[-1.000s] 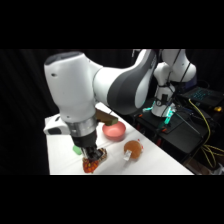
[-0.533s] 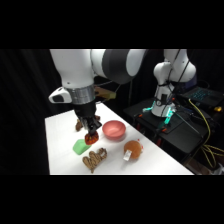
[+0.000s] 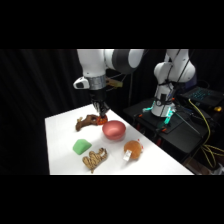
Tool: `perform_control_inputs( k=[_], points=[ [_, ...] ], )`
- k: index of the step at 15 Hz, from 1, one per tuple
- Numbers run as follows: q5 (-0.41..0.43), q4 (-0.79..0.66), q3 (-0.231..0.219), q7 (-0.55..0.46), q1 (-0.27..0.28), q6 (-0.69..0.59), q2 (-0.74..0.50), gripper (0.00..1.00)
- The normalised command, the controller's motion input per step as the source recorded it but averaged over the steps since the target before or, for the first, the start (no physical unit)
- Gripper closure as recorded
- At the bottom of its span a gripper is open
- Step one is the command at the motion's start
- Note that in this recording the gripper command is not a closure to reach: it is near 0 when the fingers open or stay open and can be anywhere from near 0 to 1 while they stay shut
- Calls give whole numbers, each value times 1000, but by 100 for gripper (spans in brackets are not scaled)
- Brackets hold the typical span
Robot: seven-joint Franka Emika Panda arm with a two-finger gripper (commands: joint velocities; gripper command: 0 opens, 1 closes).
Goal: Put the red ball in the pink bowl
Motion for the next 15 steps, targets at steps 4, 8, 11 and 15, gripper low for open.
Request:
perform_control_inputs(
  k=[4, 8, 11, 15],
  points=[
    [135, -670, -86, -226, -80, 433, -442, 6],
    [136, -461, -82, -225, -64, 379, -273, 7],
    [222, -222, -17, -175, -7, 232, -111, 4],
    [173, -16, 11, -182, 15, 73, -34, 0]
  ],
)
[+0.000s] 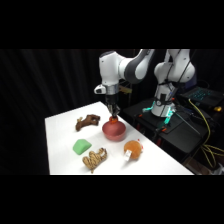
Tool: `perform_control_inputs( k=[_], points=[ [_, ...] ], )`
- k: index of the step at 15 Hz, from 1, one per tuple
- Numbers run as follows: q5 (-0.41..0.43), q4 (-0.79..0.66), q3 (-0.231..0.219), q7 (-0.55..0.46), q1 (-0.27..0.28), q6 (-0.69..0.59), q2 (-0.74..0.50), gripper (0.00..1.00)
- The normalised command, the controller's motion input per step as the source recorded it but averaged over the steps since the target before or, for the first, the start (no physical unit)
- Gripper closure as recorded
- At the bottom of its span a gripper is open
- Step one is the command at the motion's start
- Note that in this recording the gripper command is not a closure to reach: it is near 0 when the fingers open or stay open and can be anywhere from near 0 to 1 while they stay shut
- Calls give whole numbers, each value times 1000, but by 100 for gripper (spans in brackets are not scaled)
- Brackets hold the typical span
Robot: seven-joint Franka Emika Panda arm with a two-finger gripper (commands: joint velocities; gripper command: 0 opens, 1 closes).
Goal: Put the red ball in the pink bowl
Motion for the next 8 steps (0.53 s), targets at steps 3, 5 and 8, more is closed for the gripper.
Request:
perform_control_inputs(
  k=[3, 5, 8],
  points=[
    [14, 116, 3, -135, 10, -41, 15, 0],
    [14, 218, 2, -159, 9, -229, 33, 0],
    [-188, 293, 7, 11, 16, -347, 24, 0]
  ],
)
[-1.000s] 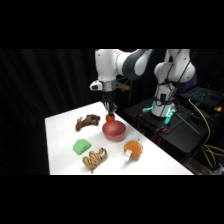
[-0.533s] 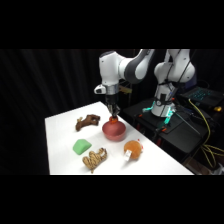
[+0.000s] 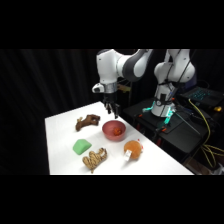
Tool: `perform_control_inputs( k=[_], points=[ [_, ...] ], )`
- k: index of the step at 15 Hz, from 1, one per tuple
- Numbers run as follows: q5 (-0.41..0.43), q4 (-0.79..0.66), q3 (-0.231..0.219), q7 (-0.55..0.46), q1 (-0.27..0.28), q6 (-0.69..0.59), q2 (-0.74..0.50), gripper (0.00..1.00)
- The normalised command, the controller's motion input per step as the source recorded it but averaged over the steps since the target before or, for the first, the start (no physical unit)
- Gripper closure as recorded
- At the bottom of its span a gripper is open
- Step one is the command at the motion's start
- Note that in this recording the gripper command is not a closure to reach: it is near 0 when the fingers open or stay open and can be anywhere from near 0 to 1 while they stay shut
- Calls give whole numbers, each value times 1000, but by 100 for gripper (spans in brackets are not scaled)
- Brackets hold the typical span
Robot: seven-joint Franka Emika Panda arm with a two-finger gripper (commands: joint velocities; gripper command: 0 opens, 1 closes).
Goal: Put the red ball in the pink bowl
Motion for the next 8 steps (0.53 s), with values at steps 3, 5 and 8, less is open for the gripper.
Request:
perform_control_inputs(
  k=[3, 5, 8],
  points=[
    [-215, 370, 14, 133, 24, -400, -89, 0],
    [-80, 424, 28, 169, 37, -430, -150, 0],
    [-66, 375, 34, 233, 38, -350, -142, 0]
  ],
)
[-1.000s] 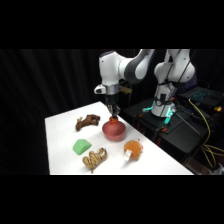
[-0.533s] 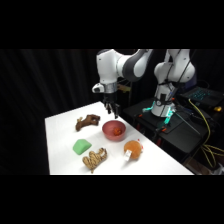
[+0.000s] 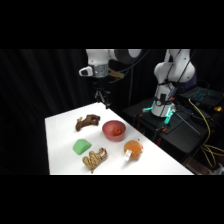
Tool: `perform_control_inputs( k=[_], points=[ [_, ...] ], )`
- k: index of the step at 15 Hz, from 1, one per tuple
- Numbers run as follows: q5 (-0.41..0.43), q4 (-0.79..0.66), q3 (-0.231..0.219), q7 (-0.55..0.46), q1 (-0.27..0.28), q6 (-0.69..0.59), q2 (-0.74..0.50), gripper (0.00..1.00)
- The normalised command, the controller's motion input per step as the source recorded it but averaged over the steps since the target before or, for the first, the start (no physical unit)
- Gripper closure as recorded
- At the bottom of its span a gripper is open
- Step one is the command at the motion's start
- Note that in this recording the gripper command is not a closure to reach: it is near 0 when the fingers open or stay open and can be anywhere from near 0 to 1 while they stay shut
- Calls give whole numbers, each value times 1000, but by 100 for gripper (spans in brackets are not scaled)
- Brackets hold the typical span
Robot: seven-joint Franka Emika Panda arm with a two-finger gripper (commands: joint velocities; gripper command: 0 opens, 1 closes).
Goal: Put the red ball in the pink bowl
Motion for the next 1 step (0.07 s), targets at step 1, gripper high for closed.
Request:
perform_control_inputs(
  k=[1],
  points=[
    [-161, 296, 31, 267, 25, -260, -123, 0]
  ],
)
